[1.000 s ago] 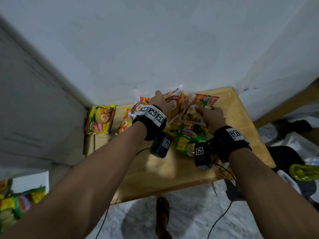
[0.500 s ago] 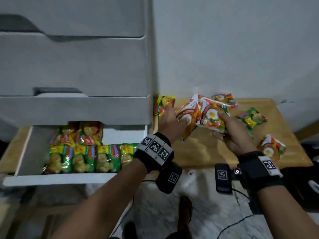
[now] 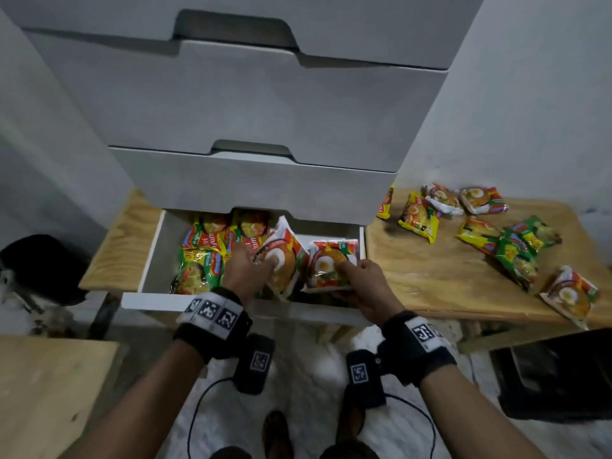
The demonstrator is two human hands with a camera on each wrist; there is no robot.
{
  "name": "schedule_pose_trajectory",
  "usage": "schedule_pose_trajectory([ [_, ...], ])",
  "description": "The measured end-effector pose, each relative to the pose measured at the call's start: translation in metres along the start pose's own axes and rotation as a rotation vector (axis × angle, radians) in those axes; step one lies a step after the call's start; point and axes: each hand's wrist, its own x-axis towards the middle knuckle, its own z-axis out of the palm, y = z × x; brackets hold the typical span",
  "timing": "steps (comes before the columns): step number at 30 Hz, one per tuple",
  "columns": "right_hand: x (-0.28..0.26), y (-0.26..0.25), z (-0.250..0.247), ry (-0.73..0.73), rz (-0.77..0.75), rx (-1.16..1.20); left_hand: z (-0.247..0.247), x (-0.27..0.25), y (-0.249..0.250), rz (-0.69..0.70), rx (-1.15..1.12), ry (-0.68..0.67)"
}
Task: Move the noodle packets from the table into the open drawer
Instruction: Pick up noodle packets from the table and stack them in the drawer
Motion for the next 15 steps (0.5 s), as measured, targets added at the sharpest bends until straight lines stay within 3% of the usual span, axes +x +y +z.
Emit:
schedule_pose_trajectory([
  [4,0.043,0.002,0.030,0.095,-0.031,-0.108,-0.004,0.065,-0.005,-0.090,-0.065,0.033],
  [6,0.068,0.002,0.039,0.177,-0.078,-0.212,0.008,0.128,-0.036,-0.109,-0.069,0.045],
  [8,0.073,-0.006,0.049,0.264,-0.118,-0.306,0.019,0.160,-0.046,-0.155,-0.045,0.038],
  [12,0.090,-0.016,0.055,0.333,-0.128,-0.359,0.029,0.135,-0.011,-0.170,0.036,-0.094],
  [15,0.103,-0.017,0.053,0.351,-0.119,-0.358,0.037,0.140,-0.019,-0.106,0.277,-0.139],
])
